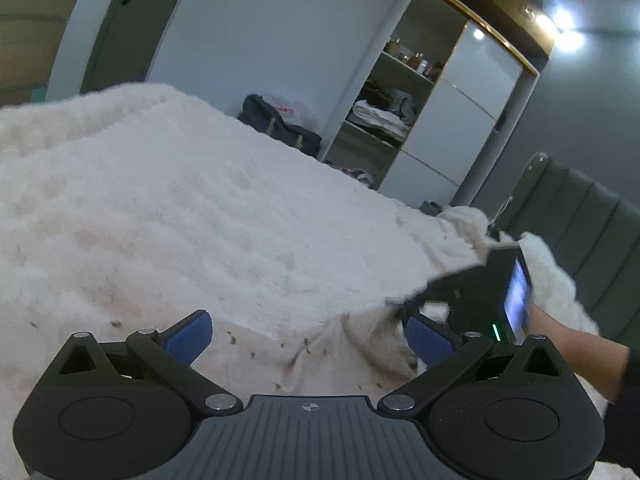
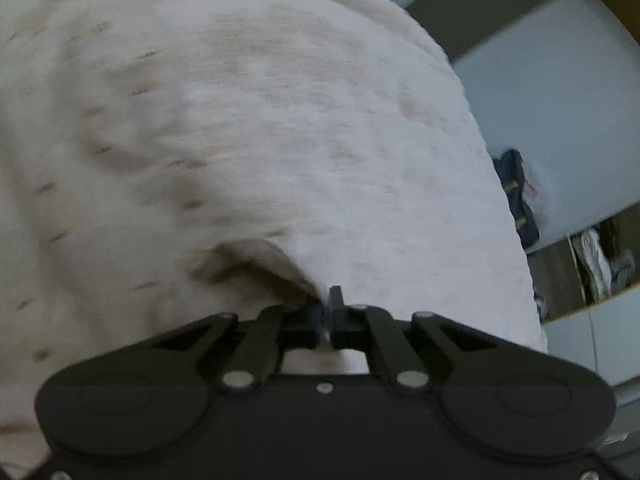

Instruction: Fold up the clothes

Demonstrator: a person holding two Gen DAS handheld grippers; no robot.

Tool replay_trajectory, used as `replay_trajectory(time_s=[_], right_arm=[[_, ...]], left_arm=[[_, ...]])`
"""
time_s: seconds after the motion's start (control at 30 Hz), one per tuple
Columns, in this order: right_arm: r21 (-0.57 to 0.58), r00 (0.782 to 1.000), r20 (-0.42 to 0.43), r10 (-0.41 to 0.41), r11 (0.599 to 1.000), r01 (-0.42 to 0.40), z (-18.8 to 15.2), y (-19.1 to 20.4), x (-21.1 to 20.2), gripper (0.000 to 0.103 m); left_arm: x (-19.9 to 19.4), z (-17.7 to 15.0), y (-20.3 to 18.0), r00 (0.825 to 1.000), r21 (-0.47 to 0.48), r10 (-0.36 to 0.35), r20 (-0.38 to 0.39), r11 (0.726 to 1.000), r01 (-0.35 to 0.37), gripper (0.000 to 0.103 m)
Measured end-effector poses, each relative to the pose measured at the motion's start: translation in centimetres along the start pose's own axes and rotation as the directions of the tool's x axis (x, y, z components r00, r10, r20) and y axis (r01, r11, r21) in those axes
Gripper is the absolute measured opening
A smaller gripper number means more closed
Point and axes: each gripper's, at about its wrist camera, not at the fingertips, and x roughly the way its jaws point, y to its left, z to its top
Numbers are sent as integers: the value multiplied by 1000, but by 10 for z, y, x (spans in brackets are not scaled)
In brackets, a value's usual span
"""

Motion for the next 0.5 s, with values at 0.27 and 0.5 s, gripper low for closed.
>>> replay_trajectory(time_s=[0.27,0.5], right_arm=[[494,978,-200,-58,856,151,-24,-85,11,58],[589,990,-139,-13,802,93,-64,-101,-71,60]], left_arm=[[5,4,9,1000,-41,6,-8,999,-7,103],[1,5,12,1000,-65,-9,-3,998,9,103]])
